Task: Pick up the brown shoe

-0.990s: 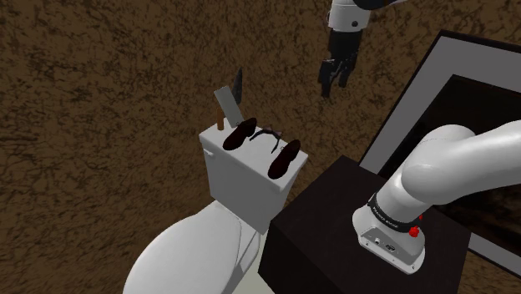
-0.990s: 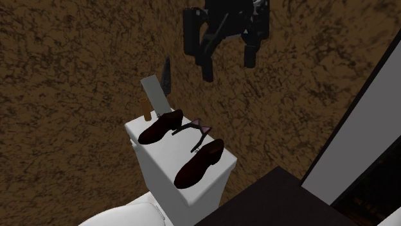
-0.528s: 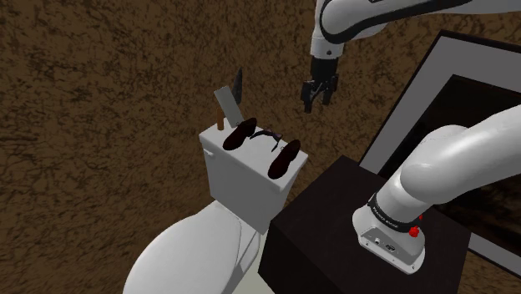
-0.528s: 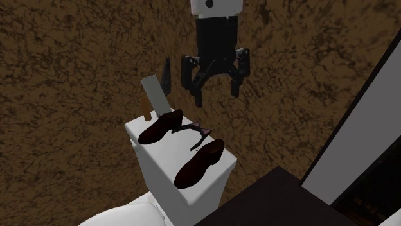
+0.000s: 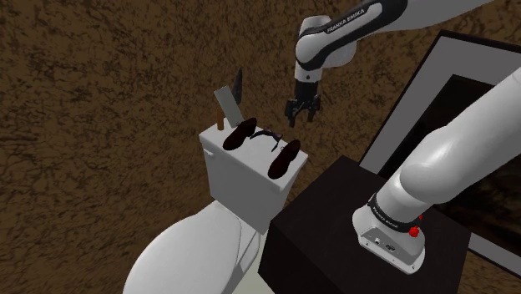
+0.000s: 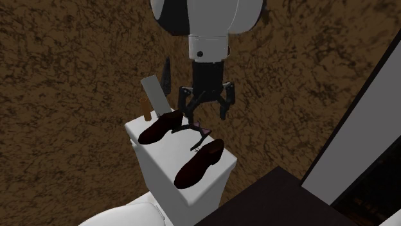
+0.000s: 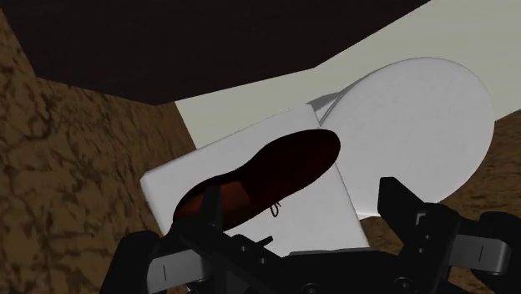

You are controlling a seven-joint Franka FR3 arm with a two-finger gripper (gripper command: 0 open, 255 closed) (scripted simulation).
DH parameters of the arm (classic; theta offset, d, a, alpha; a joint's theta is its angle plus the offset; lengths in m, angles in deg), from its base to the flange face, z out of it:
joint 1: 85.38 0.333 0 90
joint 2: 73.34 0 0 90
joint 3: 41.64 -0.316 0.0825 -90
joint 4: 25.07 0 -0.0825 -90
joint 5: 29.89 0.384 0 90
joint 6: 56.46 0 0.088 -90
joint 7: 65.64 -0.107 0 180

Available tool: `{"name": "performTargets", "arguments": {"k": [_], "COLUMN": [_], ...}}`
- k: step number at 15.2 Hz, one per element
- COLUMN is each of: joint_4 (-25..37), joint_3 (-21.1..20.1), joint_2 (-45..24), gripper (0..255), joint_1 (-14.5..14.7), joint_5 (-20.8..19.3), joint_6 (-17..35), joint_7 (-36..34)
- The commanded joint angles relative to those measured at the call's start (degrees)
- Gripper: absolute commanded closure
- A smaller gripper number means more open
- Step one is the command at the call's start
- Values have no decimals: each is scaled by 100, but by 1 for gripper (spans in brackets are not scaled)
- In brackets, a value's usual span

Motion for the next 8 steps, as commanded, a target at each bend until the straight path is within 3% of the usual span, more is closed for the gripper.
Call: {"name": "performTargets", "arguments": {"k": [1, 8], "joint_4": [100, 674], "joint_3": [55, 103], "joint_2": [-495, -2177], "gripper": [0, 0], "joint_1": [-10, -97], "joint_5": [174, 958], "joint_6": [327, 1141], "joint_7": [55, 367]}}
